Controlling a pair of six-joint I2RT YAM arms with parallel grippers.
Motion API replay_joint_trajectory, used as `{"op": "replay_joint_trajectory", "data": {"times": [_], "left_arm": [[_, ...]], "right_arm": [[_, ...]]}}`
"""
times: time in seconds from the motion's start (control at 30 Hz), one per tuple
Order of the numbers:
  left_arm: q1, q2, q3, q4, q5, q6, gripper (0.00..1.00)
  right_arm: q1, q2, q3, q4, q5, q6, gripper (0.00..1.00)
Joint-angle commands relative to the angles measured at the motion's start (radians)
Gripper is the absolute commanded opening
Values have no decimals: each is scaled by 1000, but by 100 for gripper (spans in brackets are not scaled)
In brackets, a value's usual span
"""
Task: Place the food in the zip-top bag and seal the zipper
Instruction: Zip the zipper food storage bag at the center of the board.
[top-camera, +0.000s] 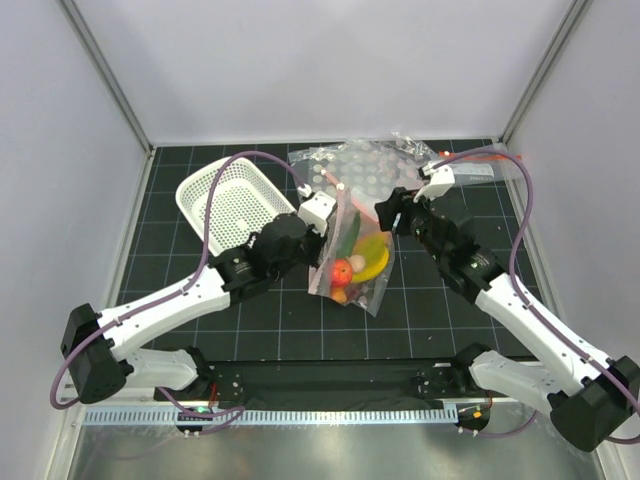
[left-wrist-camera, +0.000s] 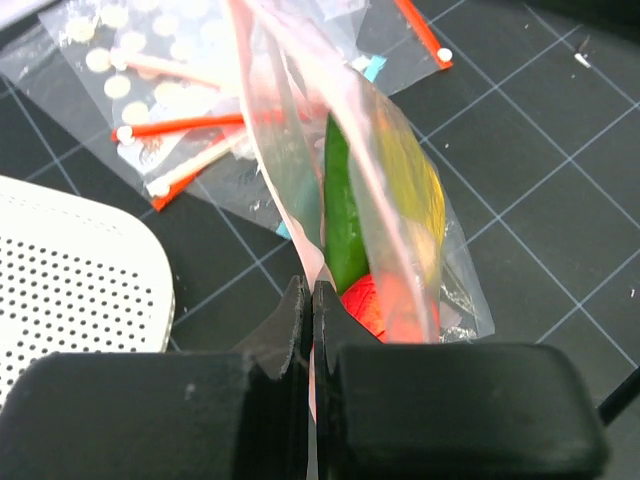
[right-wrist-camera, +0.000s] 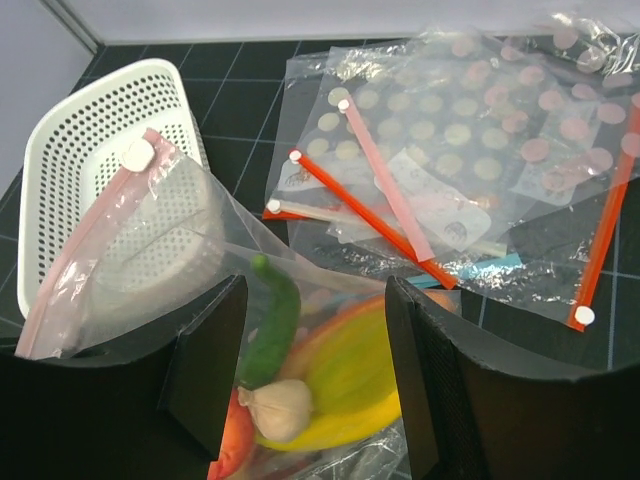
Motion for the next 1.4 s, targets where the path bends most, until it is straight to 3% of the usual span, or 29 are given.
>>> {"op": "replay_joint_trajectory", "data": {"times": [0.0, 0.07, 0.23, 0.33, 0.37, 0.7, 0.77, 1.0, 1.37], "left_arm": [[4, -1, 6, 135, 18, 45, 0], [4, -1, -2, 153, 54, 61, 0], [4, -16, -39, 192, -12, 63, 0], [4, -2, -42, 192, -38, 80, 0], [4, 6, -40, 189, -47, 90, 0], [4, 15, -66, 230, 0, 187, 0], [4, 4, -74, 235, 2, 187, 0], [4, -42, -103, 255, 40, 192, 0], [4, -51, -97, 244, 120, 196, 0]], "right_arm": [[-14, 20, -11, 143, -103, -11, 64], [-14, 44, -19, 193, -176, -47, 69], [-52, 92, -45, 322, -341, -103, 71], [-142, 113, -98, 452, -452, -53, 71], [-167, 124, -111, 487, -559, -34, 71], [-277, 310, -88, 768, -846, 78, 89], [-329, 357, -93, 874, -912, 182, 89], [-420, 673, -27, 1657, -1136, 763, 89], [-359, 716, 38, 1655, -1219, 773, 84]]}}
